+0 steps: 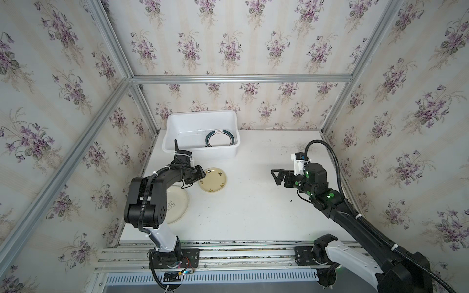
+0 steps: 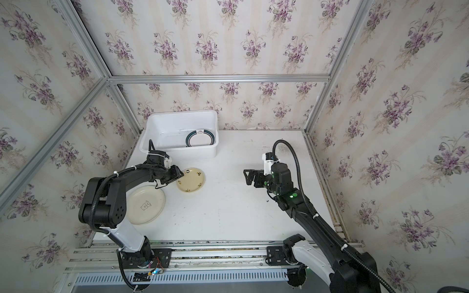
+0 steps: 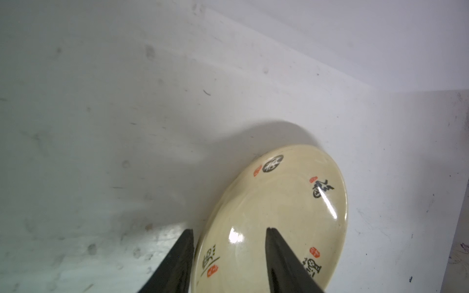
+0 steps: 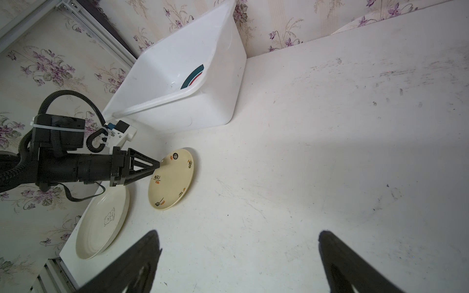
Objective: Place the plates into the plastic bin on the countertop
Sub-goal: Move the plate at the center of the table.
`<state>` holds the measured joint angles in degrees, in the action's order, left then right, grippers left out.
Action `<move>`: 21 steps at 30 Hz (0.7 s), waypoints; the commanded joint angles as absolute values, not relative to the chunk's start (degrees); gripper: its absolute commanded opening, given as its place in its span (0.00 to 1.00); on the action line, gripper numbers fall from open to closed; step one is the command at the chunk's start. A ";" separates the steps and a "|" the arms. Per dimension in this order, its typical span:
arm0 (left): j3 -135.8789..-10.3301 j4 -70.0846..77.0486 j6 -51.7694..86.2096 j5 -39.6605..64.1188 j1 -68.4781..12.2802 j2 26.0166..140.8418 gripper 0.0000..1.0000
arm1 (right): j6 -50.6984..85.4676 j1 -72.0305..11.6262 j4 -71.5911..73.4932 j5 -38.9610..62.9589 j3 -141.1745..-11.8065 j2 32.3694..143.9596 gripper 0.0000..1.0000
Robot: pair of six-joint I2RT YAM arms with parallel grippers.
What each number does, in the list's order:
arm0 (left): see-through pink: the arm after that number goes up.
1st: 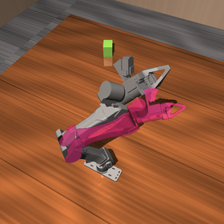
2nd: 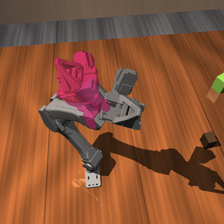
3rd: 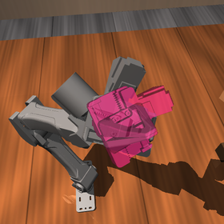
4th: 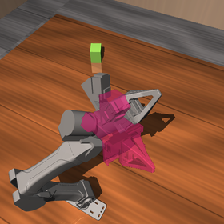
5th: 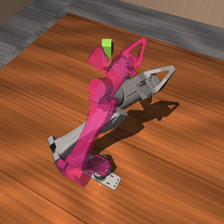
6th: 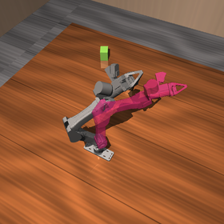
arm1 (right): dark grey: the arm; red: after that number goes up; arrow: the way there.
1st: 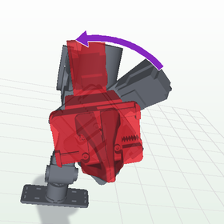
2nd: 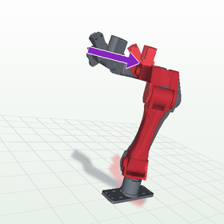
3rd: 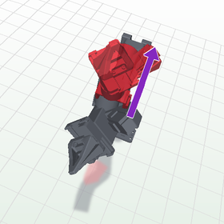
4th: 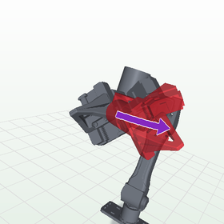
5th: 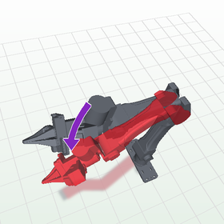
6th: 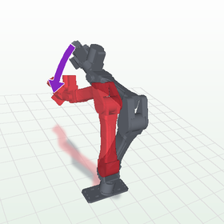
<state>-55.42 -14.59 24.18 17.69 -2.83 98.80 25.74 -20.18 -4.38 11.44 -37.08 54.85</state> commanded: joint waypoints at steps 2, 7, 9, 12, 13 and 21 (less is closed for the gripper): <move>-55.41 -14.11 24.78 17.81 -4.77 99.11 0.49 | 26.20 -20.13 -4.38 10.44 -37.35 54.67 0.99; -54.80 -13.92 24.87 17.50 -6.22 99.48 0.48 | 25.90 -20.12 -5.18 10.09 -37.24 53.72 0.99; -54.67 -13.97 24.79 17.47 -6.50 99.71 0.51 | 25.75 -20.04 -5.23 10.10 -36.96 53.27 0.99; -55.10 -14.02 24.44 18.42 -6.81 100.58 0.50 | 25.74 -20.03 -4.40 10.54 -36.33 52.78 0.99; -55.18 -14.02 24.59 18.67 -6.86 100.79 0.47 | 25.96 -20.02 -4.01 10.62 -36.05 52.67 0.99; -56.17 -14.02 24.31 19.26 -7.27 102.34 0.30 | 26.43 -20.02 -4.30 10.07 -35.70 52.82 0.99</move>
<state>-55.61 -14.37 24.71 18.31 -7.16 101.75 26.13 -20.01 -5.67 10.46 -35.81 52.90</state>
